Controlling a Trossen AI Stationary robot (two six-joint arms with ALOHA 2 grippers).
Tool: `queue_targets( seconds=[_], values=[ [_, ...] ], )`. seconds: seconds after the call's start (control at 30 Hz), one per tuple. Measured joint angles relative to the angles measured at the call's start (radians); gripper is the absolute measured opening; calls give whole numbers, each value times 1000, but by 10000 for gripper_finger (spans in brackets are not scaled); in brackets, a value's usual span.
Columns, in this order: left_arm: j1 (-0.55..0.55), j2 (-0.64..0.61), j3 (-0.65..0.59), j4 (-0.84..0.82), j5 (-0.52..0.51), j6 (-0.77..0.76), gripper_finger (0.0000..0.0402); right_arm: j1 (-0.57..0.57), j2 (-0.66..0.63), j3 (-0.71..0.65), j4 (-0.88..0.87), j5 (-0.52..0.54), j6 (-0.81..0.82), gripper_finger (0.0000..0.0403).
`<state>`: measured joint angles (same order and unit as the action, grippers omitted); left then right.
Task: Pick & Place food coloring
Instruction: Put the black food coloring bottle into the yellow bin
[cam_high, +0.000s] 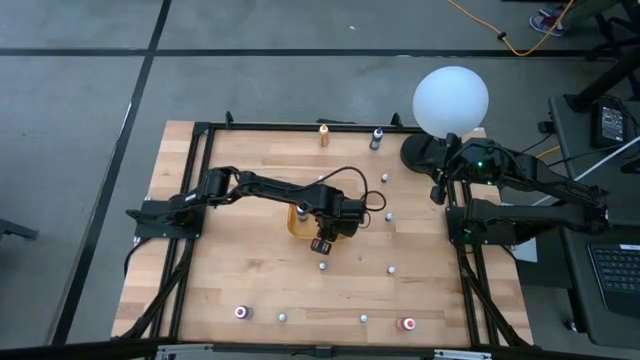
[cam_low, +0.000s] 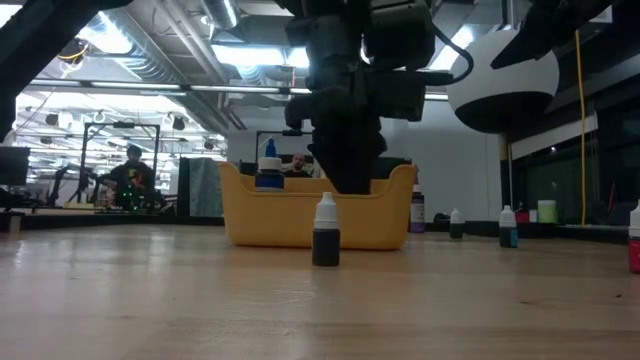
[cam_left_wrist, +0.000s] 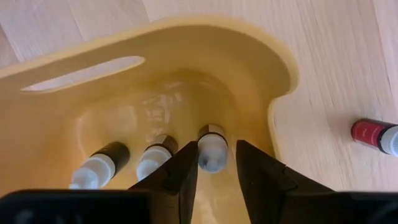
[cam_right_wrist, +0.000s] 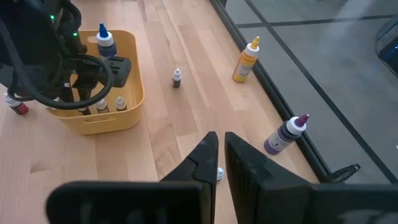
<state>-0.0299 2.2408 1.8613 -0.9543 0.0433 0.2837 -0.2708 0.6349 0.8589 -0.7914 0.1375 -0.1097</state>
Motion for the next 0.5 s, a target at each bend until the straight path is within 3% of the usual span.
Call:
queue_targets(
  seconds=[0.5],
  values=[
    [0,1,139,-135,-27,25,111,0,0,0,0,0,-1,34]
  ],
)
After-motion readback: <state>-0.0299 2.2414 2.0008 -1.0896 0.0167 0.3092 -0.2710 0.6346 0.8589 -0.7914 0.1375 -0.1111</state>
